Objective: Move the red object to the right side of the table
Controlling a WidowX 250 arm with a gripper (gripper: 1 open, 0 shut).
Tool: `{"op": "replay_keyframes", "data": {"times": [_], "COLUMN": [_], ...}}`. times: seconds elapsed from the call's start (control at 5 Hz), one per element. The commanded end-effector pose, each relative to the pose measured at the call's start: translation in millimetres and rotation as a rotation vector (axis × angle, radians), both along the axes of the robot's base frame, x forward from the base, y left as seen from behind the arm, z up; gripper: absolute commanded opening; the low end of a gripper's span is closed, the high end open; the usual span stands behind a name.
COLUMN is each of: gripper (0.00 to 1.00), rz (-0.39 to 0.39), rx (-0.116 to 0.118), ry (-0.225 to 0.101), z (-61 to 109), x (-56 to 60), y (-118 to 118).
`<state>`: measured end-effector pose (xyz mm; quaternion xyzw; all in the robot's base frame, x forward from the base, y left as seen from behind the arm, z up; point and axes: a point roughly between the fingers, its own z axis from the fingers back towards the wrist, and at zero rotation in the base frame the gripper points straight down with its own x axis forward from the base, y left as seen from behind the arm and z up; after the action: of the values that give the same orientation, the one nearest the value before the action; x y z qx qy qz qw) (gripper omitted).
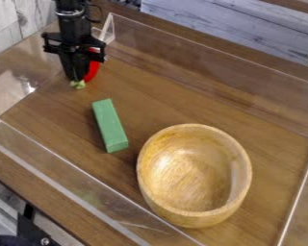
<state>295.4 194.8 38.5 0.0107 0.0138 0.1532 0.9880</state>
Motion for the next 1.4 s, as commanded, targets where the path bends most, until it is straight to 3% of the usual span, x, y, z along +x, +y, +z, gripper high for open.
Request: {"op": "replay_keyframes", "data": {"times": [0.0, 0.2, 0.4, 0.6, 0.8, 1.0, 1.2], "gripper": [1.00, 0.00, 0.00, 1.00, 0.00, 0.00, 0.00], "rz": [-0.005, -0.030, -0.054, -0.073, -0.101, -0.077, -0.056], "rx": [0.016, 0.008, 0.005, -0.014, -0.013, -0.009, 0.003], "ry": [-0.047, -0.052, -0.057, -0.065, -0.064, -0.069, -0.102], "z": [8.7, 14.8, 20.7, 27.5, 25.6, 25.8, 44.5], "x": [8.1, 6.0, 4.8, 3.9, 2.7, -0.2, -1.0], "y": [6, 10, 14, 15, 13, 8, -7]}}
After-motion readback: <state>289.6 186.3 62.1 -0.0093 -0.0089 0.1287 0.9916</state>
